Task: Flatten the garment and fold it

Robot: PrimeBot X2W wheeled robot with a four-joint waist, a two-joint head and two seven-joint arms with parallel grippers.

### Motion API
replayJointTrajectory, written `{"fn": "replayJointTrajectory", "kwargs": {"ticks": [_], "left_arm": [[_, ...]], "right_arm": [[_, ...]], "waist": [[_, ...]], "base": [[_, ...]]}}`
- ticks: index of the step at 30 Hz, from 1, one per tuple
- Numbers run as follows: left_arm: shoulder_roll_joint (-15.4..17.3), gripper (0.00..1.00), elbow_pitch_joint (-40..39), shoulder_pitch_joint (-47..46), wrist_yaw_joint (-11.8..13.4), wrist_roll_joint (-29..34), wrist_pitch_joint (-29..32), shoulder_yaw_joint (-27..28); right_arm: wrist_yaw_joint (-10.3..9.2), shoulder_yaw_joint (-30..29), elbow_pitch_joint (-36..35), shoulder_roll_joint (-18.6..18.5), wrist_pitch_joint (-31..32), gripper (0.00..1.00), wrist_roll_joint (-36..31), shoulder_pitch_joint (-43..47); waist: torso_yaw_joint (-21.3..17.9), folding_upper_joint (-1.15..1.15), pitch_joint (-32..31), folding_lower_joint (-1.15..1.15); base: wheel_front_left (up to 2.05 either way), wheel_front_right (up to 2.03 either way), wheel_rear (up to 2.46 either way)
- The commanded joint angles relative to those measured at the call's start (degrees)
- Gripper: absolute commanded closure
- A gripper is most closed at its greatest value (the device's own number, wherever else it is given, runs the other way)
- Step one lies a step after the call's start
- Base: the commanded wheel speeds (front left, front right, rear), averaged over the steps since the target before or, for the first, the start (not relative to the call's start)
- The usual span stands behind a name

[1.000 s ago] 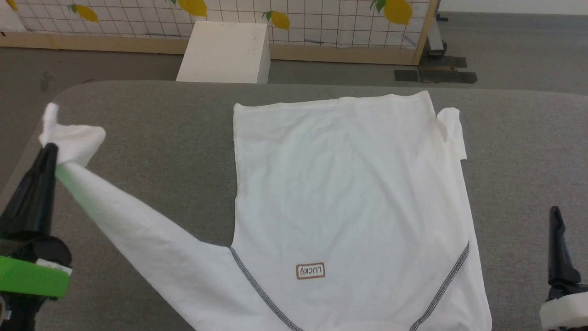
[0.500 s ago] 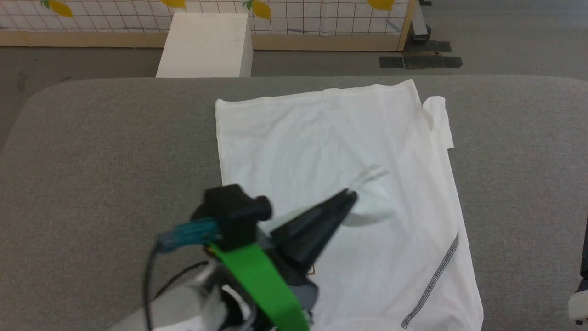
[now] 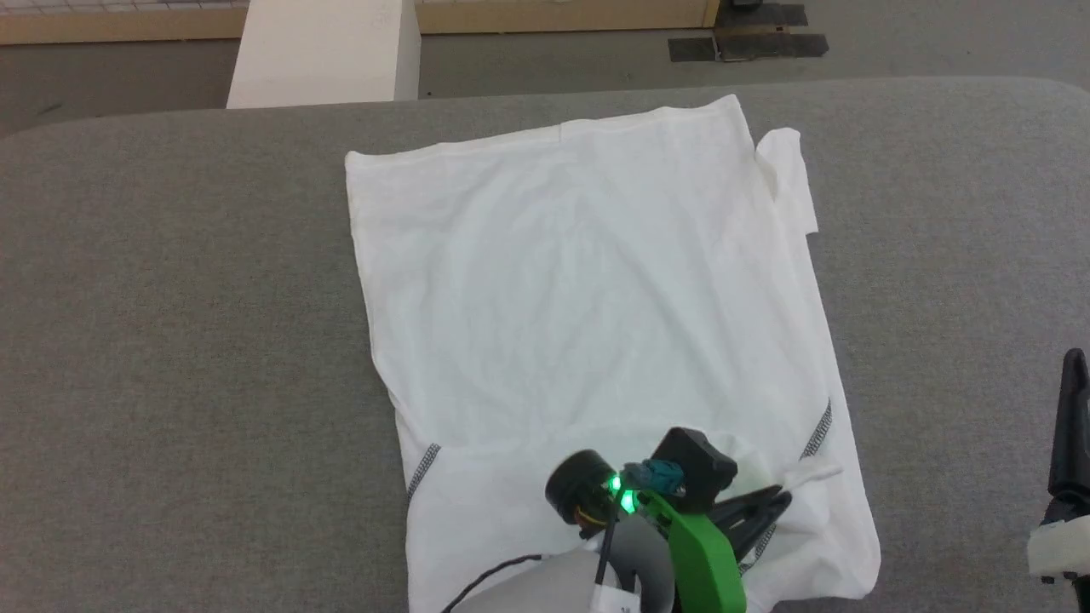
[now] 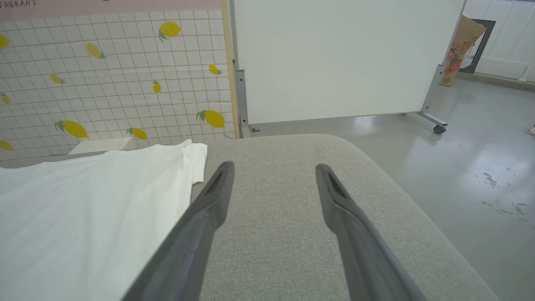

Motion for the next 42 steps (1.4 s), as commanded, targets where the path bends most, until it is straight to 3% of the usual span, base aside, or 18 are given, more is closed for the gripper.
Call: {"fn": "replayJointTrajectory", "kwargs": {"ticks": [1,4,5,6,7,14,18,20,24,28,34,39,42], "left_arm": [[-0.8,1.0,3.1,-1.1,-1.0,0.4,-0.5,-0.8],[-2.1,1.0,10.4,-1.1,-2.2,0.1,-1.5,-1.9],[-2.5,0.74,12.7,-1.2,-2.7,0.0,-1.9,-2.3],[-2.7,0.15,14.2,-1.3,-3.0,-0.1,-2.2,-2.5],[-3.0,0.0,15.8,-1.5,-3.3,-0.4,-2.9,-2.6],[-3.5,0.0,14.8,-3.9,-4.2,-4.5,-8.0,-1.2],[-3.5,0.0,11.5,-5.8,-2.9,-6.1,-11.4,2.0],[-2.2,0.0,9.3,-6.3,-1.2,-6.2,-13.6,4.8],[3.5,0.0,3.2,-5.1,3.3,-6.4,-17.2,11.1],[11.6,0.0,-4.8,-1.3,7.2,-6.5,-18.8,17.5],[23.3,0.0,-16.7,8.6,15.7,-3.6,-19.7,26.5],[26.3,0.0,-24.4,19.3,20.6,-1.0,-19.8,34.5],[25.1,0.0,-27.9,26.9,21.9,1.6,-19.9,39.8]], "right_arm": [[-0.09,0.5,0.4,0.0,-0.5,0.0,0.4,-1.4],[-0.09,1.7,1.2,0.0,-0.8,0.0,0.4,-1.9],[-0.09,2.0,1.5,0.0,-0.9,0.0,0.4,-2.1],[-0.09,2.1,1.7,0.0,-1.0,0.0,0.4,-2.2],[-0.09,2.3,2.0,0.0,-1.1,0.0,0.3,-2.2],[-0.09,1.7,2.8,0.0,-0.7,0.0,-0.3,-1.5],[-0.09,1.4,2.6,0.0,-0.1,0.0,-0.5,-0.6],[-0.09,1.4,2.4,0.0,0.2,0.0,-0.6,-0.1],[-0.09,1.7,2.0,0.0,0.9,0.0,-0.5,1.0],[-0.09,2.0,1.5,0.0,1.4,0.0,-0.4,2.0],[-0.09,3.0,1.4,0.0,1.6,0.0,0.2,2.7],[-0.09,4.2,2.3,0.0,1.2,0.0,1.1,3.2],[-0.09,5.2,3.1,0.0,0.7,0.0,1.6,3.5]], "waist": [[-1.6,0.0,1.6,0.0],[-2.3,0.0,2.1,0.0],[-2.5,0.0,2.2,0.0],[-2.6,0.0,2.1,0.0],[-2.6,0.0,2.0,0.0],[-1.0,0.0,-0.5,0.0],[0.5,0.0,-2.7,0.0],[1.1,0.0,-3.8,0.0],[2.3,0.0,-5.7,0.0],[3.3,0.0,-6.6,0.0],[4.3,0.0,-6.6,0.0],[4.9,0.0,-6.7,0.0],[5.1,0.0,-6.8,0.0]], "base": [[0.0,0.0,0.0],[0.0,0.0,0.0],[0.0,0.0,0.0],[0.0,0.0,0.0],[0.0,0.0,0.0],[0.0,0.0,0.0],[0.0,0.0,0.0],[0.0,0.0,0.0],[0.0,0.0,0.0],[0.0,0.0,0.0],[0.0,0.0,0.0],[0.0,0.0,0.0],[0.0,0.0,0.0]]}}
